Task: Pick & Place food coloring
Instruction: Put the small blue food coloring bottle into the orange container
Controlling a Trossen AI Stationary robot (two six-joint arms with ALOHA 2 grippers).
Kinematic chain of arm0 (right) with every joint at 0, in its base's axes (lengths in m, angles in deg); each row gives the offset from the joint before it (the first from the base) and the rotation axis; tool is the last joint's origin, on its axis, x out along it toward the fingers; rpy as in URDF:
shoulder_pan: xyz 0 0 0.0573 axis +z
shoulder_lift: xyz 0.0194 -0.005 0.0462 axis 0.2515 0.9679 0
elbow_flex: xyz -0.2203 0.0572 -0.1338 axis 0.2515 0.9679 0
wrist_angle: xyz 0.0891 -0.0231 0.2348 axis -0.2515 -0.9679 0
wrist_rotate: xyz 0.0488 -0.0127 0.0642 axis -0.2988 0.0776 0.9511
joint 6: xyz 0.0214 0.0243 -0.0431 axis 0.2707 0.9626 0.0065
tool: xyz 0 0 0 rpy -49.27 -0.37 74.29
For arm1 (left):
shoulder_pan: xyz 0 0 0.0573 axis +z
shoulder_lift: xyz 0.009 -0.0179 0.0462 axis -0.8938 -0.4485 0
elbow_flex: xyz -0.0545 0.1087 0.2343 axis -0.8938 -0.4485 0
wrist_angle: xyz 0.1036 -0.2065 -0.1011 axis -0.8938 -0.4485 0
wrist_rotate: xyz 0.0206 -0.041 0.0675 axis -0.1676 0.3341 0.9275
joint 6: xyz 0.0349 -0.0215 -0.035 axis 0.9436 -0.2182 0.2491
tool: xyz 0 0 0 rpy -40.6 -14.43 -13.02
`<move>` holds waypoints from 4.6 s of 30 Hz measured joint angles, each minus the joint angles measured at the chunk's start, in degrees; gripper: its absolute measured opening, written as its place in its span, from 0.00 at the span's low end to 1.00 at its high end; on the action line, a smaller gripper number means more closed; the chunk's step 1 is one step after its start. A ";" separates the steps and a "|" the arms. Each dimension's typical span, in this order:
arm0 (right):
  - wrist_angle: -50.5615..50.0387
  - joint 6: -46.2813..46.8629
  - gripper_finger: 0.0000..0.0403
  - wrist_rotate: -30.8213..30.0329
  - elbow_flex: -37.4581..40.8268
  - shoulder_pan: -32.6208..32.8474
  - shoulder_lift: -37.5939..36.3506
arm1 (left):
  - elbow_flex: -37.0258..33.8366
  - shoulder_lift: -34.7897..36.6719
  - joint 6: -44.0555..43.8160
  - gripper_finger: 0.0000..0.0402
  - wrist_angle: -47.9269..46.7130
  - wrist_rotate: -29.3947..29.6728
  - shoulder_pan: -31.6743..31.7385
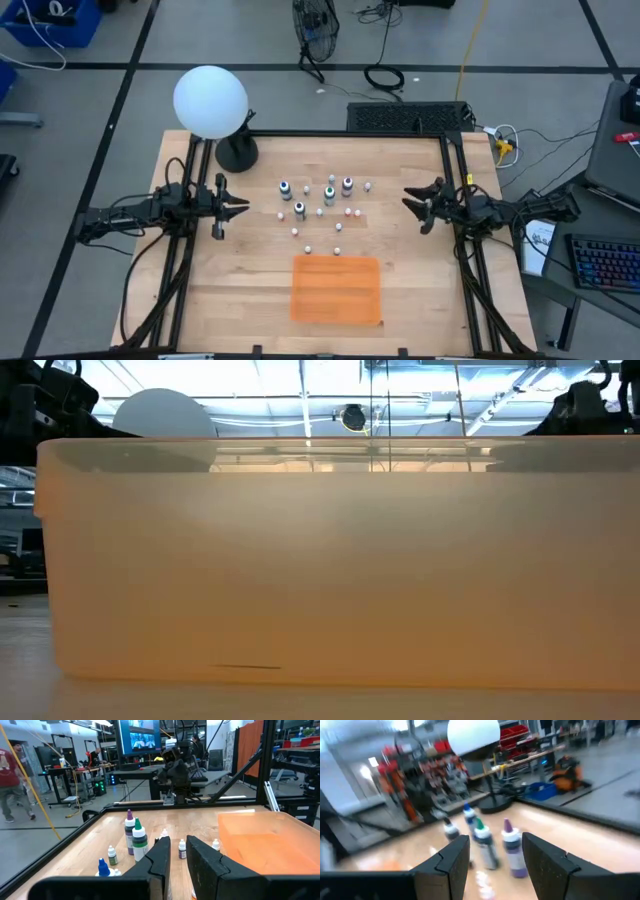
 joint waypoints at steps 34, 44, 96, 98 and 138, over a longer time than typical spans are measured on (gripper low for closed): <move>-43.24 -21.15 0.69 18.85 -64.54 -28.44 90.73 | -0.03 0.00 0.01 0.17 0.24 0.97 0.00; -40.41 -23.82 0.69 19.05 -64.45 -31.60 96.89 | -0.03 0.00 0.02 0.17 0.28 1.00 0.00; -46.39 -11.03 0.15 17.70 -64.45 -19.42 82.42 | -0.03 -0.02 0.01 0.17 0.33 1.01 -0.01; -46.98 -9.39 0.15 17.06 -64.45 -16.40 79.34 | -0.03 -0.02 0.00 0.17 0.31 1.02 0.01; -92.85 23.70 0.15 12.68 -114.53 25.66 111.07 | -0.01 -0.02 0.02 0.17 0.25 1.02 0.00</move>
